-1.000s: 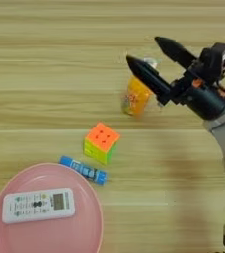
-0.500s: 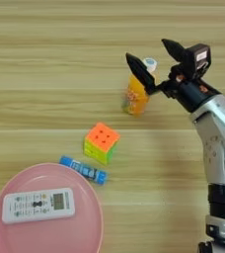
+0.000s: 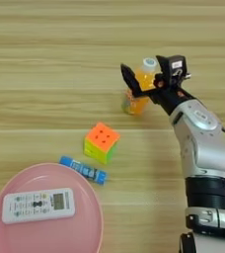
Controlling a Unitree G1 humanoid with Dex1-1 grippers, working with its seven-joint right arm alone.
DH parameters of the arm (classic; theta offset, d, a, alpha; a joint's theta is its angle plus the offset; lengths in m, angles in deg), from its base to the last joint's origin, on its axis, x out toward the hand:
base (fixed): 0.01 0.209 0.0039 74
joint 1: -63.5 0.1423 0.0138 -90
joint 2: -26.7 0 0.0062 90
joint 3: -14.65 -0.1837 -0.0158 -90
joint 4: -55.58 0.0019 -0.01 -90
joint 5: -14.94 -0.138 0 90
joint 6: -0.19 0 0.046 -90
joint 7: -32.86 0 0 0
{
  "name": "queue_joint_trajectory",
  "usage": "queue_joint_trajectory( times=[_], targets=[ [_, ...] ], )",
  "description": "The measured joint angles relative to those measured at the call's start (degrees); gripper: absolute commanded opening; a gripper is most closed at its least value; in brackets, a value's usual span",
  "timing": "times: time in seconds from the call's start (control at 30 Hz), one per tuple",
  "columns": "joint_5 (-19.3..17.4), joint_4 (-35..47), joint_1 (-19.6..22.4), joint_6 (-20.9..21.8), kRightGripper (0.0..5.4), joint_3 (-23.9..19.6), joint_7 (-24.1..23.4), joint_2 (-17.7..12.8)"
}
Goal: Move the objects on the table
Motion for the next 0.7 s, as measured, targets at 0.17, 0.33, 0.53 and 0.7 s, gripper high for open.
queue_joint_trajectory(
  times=[0.17,0.33,0.53,0.7],
  targets=[
    [1.7,-2.2,0.5,1.5,5.36,0.0,-1.2,0.5],
    [2.4,-3.4,0.9,2.2,5.36,0.2,-1.6,0.7],
    [3.1,-5.9,1.0,0.7,5.28,0.6,-2.1,1.0],
    [3.1,-6.6,1.0,-0.4,4.73,0.7,-1.8,1.2]
  ],
)
